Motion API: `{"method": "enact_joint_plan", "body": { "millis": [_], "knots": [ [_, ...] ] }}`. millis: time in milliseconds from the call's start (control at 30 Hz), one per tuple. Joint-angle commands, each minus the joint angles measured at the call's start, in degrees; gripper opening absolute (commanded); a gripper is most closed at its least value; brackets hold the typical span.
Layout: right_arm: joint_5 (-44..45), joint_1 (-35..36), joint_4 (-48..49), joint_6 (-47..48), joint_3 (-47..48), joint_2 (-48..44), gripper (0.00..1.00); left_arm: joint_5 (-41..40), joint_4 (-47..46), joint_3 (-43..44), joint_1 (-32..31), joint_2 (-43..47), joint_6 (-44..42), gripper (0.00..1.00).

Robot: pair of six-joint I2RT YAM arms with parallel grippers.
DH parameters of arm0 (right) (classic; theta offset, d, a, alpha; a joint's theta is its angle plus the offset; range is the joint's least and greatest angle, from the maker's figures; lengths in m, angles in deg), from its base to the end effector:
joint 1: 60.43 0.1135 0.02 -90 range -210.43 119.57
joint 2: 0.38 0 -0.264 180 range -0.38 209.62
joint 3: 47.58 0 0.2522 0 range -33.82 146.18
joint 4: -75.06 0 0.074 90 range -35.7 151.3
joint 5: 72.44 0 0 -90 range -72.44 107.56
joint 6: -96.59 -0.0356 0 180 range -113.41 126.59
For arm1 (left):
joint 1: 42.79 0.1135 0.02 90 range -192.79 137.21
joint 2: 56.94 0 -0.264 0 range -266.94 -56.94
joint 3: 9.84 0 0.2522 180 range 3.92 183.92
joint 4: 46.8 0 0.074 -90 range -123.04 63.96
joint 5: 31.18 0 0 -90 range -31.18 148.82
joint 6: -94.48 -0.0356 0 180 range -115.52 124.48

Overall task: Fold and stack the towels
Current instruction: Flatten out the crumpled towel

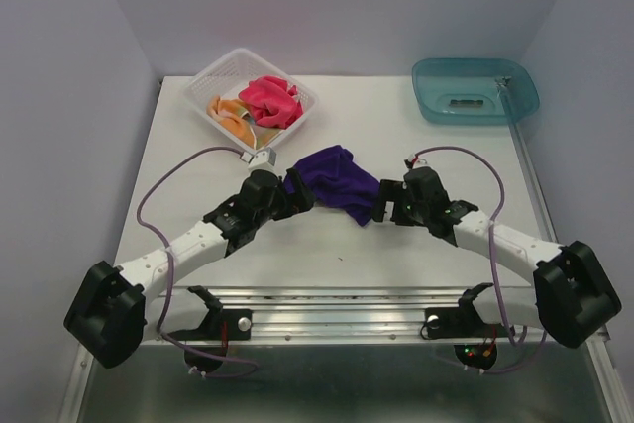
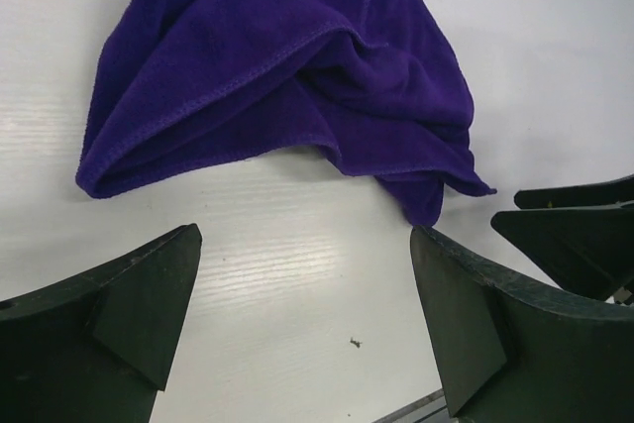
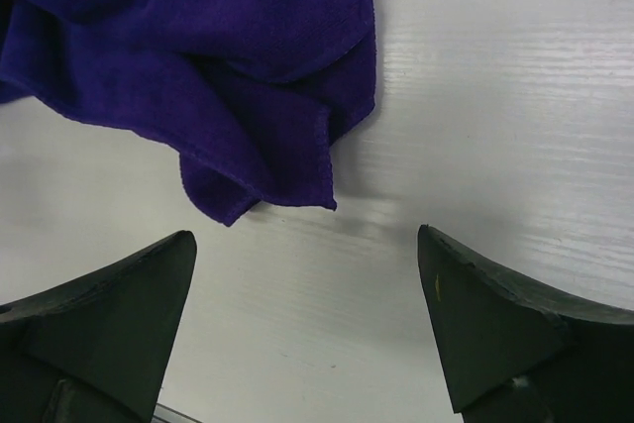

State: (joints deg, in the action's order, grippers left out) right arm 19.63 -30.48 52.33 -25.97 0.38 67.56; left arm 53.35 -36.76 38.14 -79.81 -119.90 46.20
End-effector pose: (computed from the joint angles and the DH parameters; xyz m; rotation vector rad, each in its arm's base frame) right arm 0.2072 0.1179 0.1977 0.0727 2.3698 0.5020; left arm 0.1959 -0.1435 0.2372 -0.1494 2.0879 -0.7679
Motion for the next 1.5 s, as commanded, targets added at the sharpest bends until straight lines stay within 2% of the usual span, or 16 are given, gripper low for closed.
{"method": "enact_joint_plan", "body": {
  "millis": [0,100,267,400,433,500,533,600,700,733,967,1100,1233,1467],
  "knots": [
    [3.38,1.86,5.19,-0.23,4.29,3.94,0.96,-0.58,-3.39,0.24,-0.87,-1.55,0.21,0.99],
    [3.74,1.95,6.60,0.04,4.83,5.96,0.80,-2.69,-3.13,0.24,-0.95,-2.87,0.56,0.99],
    [3.03,2.04,8.09,0.74,4.92,8.17,0.72,-9.19,1.78,0.50,-0.78,-3.05,2.67,0.99],
    [1.98,2.13,8.44,0.92,5.27,9.66,0.66,-9.73,2.06,-0.47,-0.78,-1.91,3.11,0.99],
    [1.19,2.13,10.45,0.92,5.01,9.84,0.59,-9.90,2.06,-0.55,-0.78,-1.38,3.11,0.99],
    [-0.30,2.13,11.43,1.44,4.65,9.67,0.53,-9.91,2.14,-0.91,-0.69,-0.94,3.29,0.99],
    [-1.00,2.21,12.56,1.79,4.39,9.32,0.43,-9.73,2.14,-0.99,-0.69,-0.59,3.37,0.99],
    [-1.80,2.21,13.19,2.41,4.04,9.23,0.36,-9.12,2.14,-1.35,-0.69,-0.32,3.29,0.99],
    [-7.06,2.21,14.59,2.76,3.69,9.31,0.17,-8.24,1.88,-1.78,-0.69,0.20,3.37,0.99],
    [-8.12,2.21,14.77,2.93,3.77,9.40,0.01,-8.06,1.88,-1.96,-0.69,0.64,3.37,0.99],
    [-8.83,5.10,13.28,3.20,5.00,9.31,0.01,-5.34,0.92,-2.93,-0.69,2.93,2.67,0.99],
    [-9.01,12.48,13.02,3.99,9.04,9.92,0.01,-1.92,0.04,-4.15,-0.78,4.68,2.23,0.99],
    [-12.70,19.78,13.98,3.12,13.79,14.49,0.01,-1.99,0.65,-6.79,-0.60,9.42,3.90,0.99],
    [-14.37,26.20,13.81,2.67,19.85,25.30,0.01,-8.94,13.29,-8.11,-0.52,16.98,8.99,0.99]
  ]
}}
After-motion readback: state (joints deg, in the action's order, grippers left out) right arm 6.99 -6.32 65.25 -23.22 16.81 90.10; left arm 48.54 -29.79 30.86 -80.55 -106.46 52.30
